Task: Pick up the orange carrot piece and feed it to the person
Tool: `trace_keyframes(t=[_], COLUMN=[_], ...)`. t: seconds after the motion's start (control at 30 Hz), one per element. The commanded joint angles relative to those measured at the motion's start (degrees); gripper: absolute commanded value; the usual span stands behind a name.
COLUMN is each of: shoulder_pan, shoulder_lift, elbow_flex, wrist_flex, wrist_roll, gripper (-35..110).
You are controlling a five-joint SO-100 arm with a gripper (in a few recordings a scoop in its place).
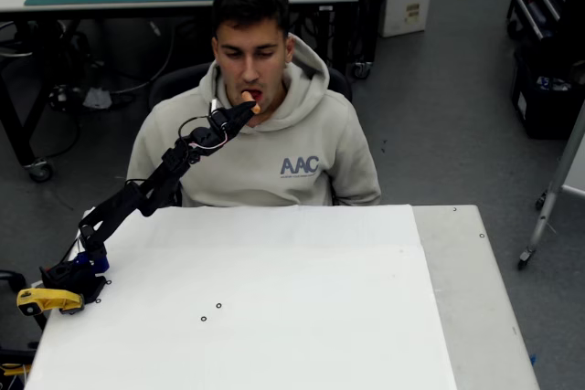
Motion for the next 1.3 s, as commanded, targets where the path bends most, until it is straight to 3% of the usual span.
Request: trace_keyframes(t=[0.0, 0.57, 0.97, 1.27], shoulder_pan=[0.18, 0.09, 0.44, 1.05], shoulder_lift=[2.46, 2.46, 2.81, 2.72], elbow_flex=[-4.04, -4.22, -5.27, -5.27], wrist_flex=[-0.62, -0.53, -1.23, -1.23], wrist_roll=[-0.53, -0.53, 0.35, -0.26], gripper=[-3, -2, 30, 30])
